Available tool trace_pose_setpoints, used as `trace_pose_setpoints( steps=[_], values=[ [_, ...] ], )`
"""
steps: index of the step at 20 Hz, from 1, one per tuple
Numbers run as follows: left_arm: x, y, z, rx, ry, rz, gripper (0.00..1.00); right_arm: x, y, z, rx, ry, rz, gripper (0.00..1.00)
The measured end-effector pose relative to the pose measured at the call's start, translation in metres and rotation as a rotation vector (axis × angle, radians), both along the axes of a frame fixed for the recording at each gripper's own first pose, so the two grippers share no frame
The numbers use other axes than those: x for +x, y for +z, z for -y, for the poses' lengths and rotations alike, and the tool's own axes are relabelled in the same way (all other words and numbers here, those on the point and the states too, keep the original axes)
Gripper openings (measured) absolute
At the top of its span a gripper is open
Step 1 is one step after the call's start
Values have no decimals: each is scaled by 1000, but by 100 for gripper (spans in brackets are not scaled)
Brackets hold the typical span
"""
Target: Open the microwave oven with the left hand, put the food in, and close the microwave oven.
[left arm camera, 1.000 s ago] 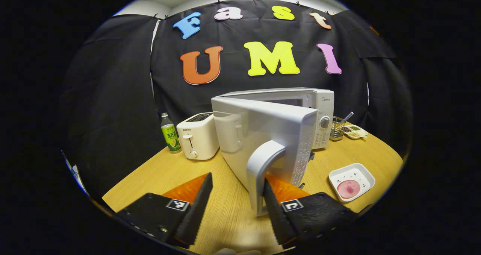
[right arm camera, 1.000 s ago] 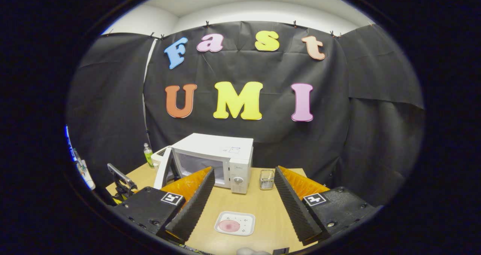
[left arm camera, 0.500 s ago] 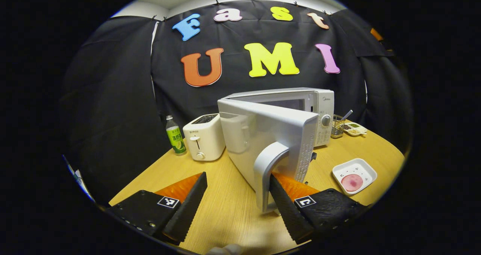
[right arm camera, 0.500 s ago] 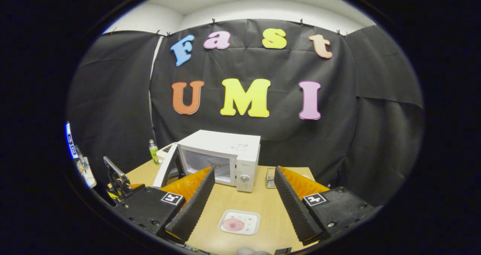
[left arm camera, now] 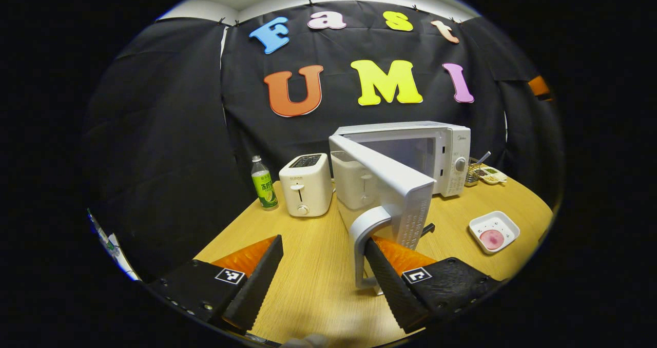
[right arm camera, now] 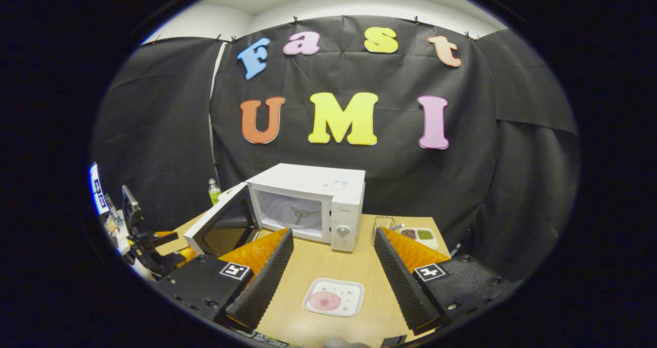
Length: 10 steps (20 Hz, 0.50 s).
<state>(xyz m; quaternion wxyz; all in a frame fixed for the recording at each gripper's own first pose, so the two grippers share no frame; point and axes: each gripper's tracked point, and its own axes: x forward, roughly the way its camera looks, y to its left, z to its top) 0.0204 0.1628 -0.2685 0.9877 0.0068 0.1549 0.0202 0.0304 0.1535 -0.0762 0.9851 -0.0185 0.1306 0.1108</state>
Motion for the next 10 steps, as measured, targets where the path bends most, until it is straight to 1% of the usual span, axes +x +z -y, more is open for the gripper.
trace_pose_setpoints(
  steps=[2, 4, 8, 10],
  values=[
    [-5, 0, -12, 29, 6, -3, 96, 2, -14, 6, 2, -13, -29, 100],
    [-9, 1, -30, 70, 32, 2, 95, 4, -24, 9, 8, -18, -48, 100],
    [-19, 0, -57, 68, 97, -13, 96, 14, -46, 19, -6, -30, -77, 100],
    [-25, 4, -62, 75, 112, -6, 95, 18, -61, 26, -4, -36, -105, 100]
  ],
)
